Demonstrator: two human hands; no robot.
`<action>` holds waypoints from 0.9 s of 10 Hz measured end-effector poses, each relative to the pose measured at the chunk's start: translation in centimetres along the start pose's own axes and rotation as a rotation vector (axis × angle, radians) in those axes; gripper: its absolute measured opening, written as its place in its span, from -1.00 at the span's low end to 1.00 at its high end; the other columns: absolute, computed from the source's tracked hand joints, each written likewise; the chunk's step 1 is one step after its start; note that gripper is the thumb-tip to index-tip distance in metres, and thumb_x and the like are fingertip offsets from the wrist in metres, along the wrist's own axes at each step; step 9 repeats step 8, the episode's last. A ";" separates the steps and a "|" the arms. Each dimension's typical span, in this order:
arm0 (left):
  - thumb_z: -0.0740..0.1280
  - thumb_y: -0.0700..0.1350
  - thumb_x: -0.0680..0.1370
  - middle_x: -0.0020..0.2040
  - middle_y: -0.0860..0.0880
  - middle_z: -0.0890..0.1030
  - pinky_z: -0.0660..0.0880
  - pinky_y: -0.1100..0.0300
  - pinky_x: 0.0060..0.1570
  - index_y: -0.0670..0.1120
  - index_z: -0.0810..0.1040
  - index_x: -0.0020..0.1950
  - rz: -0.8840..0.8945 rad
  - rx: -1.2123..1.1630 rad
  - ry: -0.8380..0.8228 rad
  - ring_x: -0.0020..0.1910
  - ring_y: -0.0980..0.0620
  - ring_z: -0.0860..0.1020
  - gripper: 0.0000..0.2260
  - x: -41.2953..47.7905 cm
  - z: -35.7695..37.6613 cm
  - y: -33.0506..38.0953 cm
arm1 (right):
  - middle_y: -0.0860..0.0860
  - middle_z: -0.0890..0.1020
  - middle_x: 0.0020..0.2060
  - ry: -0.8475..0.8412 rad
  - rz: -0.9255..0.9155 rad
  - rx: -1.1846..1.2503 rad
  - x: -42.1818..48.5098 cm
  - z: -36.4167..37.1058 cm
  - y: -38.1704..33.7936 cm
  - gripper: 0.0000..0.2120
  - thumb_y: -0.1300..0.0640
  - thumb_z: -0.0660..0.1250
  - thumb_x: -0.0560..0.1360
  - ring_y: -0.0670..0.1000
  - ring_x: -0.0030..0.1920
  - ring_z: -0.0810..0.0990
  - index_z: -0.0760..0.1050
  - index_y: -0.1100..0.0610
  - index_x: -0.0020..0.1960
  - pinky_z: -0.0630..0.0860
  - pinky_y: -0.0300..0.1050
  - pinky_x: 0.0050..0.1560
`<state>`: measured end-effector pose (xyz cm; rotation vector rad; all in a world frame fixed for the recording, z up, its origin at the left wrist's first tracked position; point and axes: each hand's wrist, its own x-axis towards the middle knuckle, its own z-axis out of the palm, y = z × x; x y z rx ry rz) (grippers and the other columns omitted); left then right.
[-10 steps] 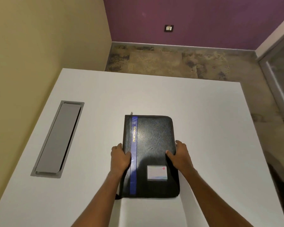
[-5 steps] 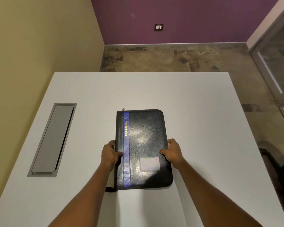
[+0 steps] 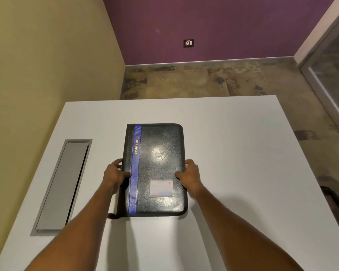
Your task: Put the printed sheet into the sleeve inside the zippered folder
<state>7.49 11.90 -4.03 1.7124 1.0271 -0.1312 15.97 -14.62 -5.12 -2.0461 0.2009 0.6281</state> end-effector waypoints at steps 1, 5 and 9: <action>0.47 -0.52 0.44 0.10 -0.23 0.55 0.63 -0.04 -0.04 -0.21 0.48 0.46 -0.031 -0.009 0.008 -0.04 -0.20 0.59 -0.39 2.3 -1.2 0.2 | 0.14 0.69 0.04 0.006 -0.002 0.007 1.5 1.6 -1.5 -0.47 0.29 0.50 0.34 0.16 0.01 0.70 0.49 0.21 0.29 0.66 0.13 0.09; 0.49 -0.47 0.46 0.08 -0.17 0.65 0.59 -0.05 0.18 -0.23 0.53 0.41 -0.060 0.061 0.033 0.01 -0.17 0.64 -0.47 4.9 -2.3 -1.2 | 0.24 0.70 0.04 -0.011 -0.008 -0.086 3.1 4.9 -2.0 -0.53 0.32 0.50 0.35 0.25 0.01 0.71 0.52 0.29 0.24 0.66 0.07 0.01; 0.36 -0.13 0.61 0.36 -0.25 0.51 0.46 -0.17 0.31 -0.26 0.48 0.37 0.281 0.723 0.134 0.37 -0.30 0.46 -0.63 -1.1 0.2 -2.0 | 0.14 0.51 0.24 -0.046 -0.239 -0.491 -2.6 4.1 -1.2 -0.57 0.05 0.39 0.51 0.20 0.30 0.49 0.42 0.18 0.31 0.50 0.13 0.31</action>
